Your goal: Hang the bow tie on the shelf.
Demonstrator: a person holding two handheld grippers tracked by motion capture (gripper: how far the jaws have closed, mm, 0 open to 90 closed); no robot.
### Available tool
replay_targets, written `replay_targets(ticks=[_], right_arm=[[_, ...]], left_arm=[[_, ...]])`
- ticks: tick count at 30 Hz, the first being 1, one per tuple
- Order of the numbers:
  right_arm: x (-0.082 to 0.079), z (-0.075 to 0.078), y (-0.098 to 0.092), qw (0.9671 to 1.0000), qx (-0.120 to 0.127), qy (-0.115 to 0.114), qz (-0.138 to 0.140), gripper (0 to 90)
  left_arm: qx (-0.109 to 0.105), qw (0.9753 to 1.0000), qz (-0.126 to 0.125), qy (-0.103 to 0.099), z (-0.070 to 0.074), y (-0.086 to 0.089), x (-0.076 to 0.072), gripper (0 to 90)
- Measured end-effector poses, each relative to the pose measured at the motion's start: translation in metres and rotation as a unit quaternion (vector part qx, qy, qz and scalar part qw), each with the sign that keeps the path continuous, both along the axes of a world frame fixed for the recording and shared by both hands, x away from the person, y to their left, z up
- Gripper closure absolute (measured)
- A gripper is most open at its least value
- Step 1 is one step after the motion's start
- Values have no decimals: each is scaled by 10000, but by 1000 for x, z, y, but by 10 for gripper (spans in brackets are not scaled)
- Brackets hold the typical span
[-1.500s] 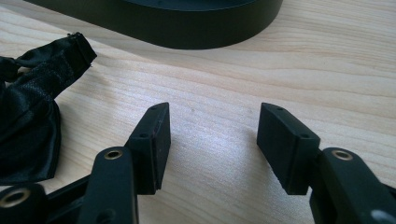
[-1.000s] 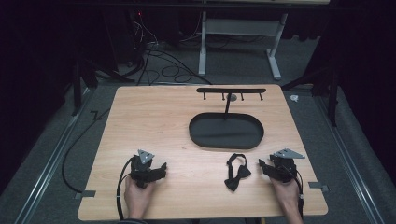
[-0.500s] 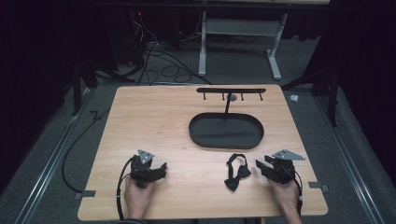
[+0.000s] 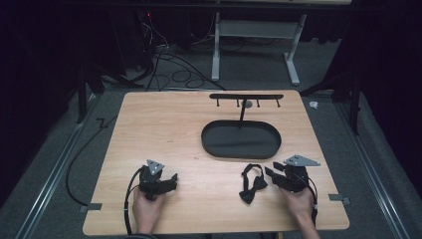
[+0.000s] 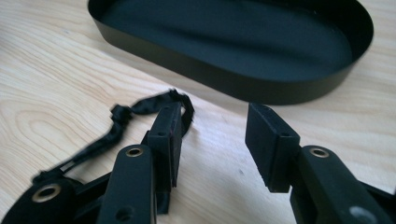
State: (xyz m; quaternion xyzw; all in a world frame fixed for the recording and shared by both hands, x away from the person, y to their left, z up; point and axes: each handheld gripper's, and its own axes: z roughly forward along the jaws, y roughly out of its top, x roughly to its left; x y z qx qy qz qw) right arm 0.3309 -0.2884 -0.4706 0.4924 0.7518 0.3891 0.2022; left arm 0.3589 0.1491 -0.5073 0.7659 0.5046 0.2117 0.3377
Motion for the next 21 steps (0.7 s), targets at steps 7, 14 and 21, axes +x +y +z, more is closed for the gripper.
replay_targets(ticks=[7,14,21], right_arm=[[8,8,12,9998,-52,-13,182,580],[21,4,22,9994,-150,140,283,583],[34,-3,28,9988,-190,323,324,614]], left_arm=[[2,10000,-1,-1,0,0,0,203],[-3,10000,0,0,0,0,0,203],[-1,10000,0,1,0,0,0,203]])
